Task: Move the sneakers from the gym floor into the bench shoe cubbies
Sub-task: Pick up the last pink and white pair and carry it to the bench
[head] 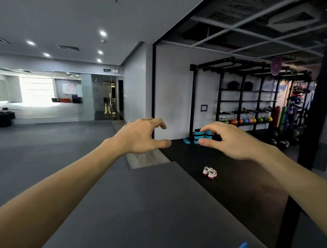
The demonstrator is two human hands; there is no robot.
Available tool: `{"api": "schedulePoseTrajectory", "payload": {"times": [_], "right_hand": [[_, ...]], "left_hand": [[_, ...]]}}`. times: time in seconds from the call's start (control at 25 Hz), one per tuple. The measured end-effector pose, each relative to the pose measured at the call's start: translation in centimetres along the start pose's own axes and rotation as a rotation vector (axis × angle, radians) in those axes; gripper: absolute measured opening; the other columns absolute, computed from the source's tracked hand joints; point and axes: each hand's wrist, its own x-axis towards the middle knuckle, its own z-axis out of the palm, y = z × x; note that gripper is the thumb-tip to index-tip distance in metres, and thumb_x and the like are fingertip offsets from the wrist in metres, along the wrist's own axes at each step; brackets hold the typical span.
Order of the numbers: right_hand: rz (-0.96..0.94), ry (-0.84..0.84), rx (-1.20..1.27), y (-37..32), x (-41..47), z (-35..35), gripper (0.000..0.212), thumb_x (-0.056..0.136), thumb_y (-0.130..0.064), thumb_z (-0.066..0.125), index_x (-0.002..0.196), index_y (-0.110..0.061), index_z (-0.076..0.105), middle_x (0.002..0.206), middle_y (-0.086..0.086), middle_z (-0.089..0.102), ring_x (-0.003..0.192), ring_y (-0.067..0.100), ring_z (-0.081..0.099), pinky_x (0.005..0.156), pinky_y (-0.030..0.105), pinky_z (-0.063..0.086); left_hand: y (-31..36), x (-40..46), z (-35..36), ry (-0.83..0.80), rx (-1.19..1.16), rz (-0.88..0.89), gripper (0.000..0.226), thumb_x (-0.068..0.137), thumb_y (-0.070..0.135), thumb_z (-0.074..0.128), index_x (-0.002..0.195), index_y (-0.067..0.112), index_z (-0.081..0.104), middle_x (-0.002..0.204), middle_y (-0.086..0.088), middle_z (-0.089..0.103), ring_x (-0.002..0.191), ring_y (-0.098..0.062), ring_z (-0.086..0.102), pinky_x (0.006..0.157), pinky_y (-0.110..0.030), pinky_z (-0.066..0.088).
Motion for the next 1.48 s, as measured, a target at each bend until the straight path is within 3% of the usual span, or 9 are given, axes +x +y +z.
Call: {"api": "schedulePoseTrajectory", "payload": {"times": [0.24,0.6,0.88,1.0,1.2,1.48], "right_hand": [[0.048,0.034,-0.029,11.2,13.4,6.2,0.064,0.075,-0.079,0.037,0.125,-0.039,0.047,0.128,-0.016,0.049,0.113,0.003,0.047,0.092,0.037,0.045],[0.105,0.055,-0.033,29.9,34.9,12.3,0.064,0.075,-0.076,0.039,0.126,-0.037,0.047,0.128,-0.011,0.049,0.112,0.005,0.048,0.092,0.039,0.047],[0.148,0.06,-0.108,46.5,51.4,20.6,0.065,0.075,-0.076,0.037,0.126,-0.036,0.047,0.121,-0.011,0.052,0.103,0.003,0.049,0.088,0.033,0.046],[0.189,0.051,-0.115,53.3,57.8,22.7,0.064,0.076,-0.076,0.039,0.127,-0.037,0.045,0.126,-0.014,0.049,0.109,0.001,0.046,0.091,0.033,0.045],[0.246,0.063,-0.113,65.4,67.4,24.8,0.066,0.073,-0.079,0.039,0.127,-0.041,0.044,0.126,-0.015,0.047,0.102,-0.002,0.049,0.084,0.029,0.045],[0.248,0.082,-0.172,85.5,78.5,27.9,0.068,0.075,-0.078,0.039,0.128,-0.036,0.044,0.129,-0.01,0.049,0.113,0.008,0.048,0.091,0.032,0.043]], "left_hand": [[-8.6,16.1,8.9,0.002,-0.057,0.053,0.063,0.077,0.073,0.052,0.127,0.034,0.049,0.135,0.006,0.053,0.113,-0.017,0.055,0.097,-0.044,0.044],[-17.6,42.9,20.1,0.012,-0.068,0.105,0.062,0.079,0.071,0.05,0.129,0.034,0.046,0.135,0.006,0.051,0.119,-0.017,0.051,0.098,-0.045,0.043],[-25.1,65.3,32.2,0.05,-0.095,0.185,0.06,0.08,0.07,0.05,0.128,0.034,0.047,0.134,0.007,0.052,0.12,-0.017,0.05,0.101,-0.045,0.04],[-28.0,75.0,36.3,0.041,-0.098,0.211,0.06,0.08,0.07,0.05,0.128,0.033,0.047,0.134,0.007,0.052,0.119,-0.017,0.05,0.101,-0.046,0.04],[-30.1,91.8,43.2,0.056,-0.122,0.277,0.062,0.079,0.073,0.049,0.128,0.035,0.046,0.137,0.007,0.05,0.121,-0.017,0.049,0.101,-0.046,0.039],[-30.6,111.9,54.5,0.038,-0.156,0.32,0.063,0.079,0.072,0.05,0.129,0.033,0.046,0.134,0.004,0.053,0.12,-0.018,0.049,0.101,-0.048,0.04]]}}
